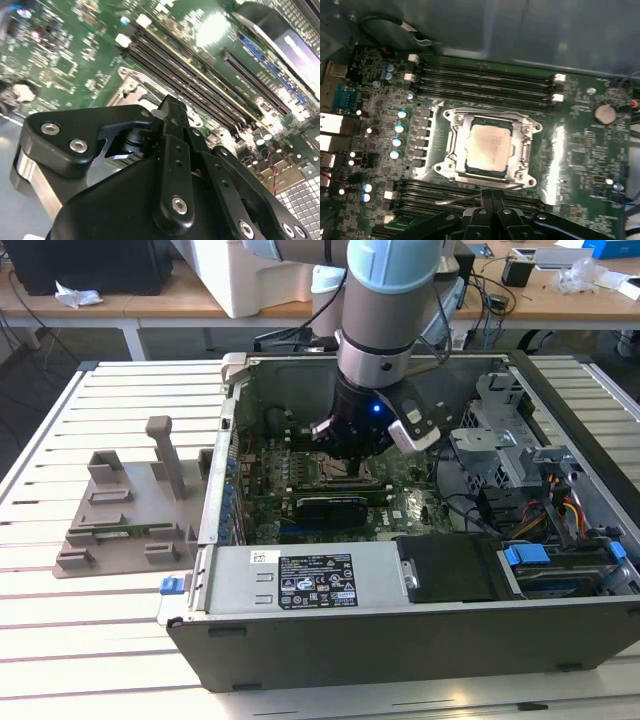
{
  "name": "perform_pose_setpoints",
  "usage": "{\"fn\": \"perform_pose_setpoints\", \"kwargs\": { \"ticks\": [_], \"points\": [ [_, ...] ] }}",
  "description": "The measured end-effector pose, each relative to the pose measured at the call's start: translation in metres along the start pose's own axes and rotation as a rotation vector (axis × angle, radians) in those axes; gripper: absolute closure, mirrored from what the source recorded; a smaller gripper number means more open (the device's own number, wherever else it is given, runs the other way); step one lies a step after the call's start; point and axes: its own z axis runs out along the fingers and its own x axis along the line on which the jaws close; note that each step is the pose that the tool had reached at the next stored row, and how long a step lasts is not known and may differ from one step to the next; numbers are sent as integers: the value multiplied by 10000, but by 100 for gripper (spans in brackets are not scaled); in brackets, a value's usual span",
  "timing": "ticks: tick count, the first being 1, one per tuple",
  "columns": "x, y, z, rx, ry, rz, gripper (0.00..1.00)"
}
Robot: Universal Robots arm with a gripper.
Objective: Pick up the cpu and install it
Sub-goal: 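Install the second cpu locking lever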
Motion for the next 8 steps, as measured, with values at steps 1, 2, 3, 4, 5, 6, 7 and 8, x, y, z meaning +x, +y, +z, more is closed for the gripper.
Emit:
{"fn": "perform_pose_setpoints", "kwargs": {
  "ticks": [1, 2, 3, 4, 5, 6, 7, 8],
  "points": [
    [64, 5, 34, -2, 0, -4, 89],
    [108, 3, 66, -9, 0, -14, 89],
    [128, -8, 94, -13, 3, -39, 89],
    [177, -20, 166, -32, 12, -141, 89],
    [204, -18, 181, -43, 14, -168, 89],
    [228, -16, 189, -47, 16, -187, 89],
    [252, -14, 198, -51, 17, -200, 89],
    [290, -10, 214, -54, 19, -226, 89]
  ]
}}
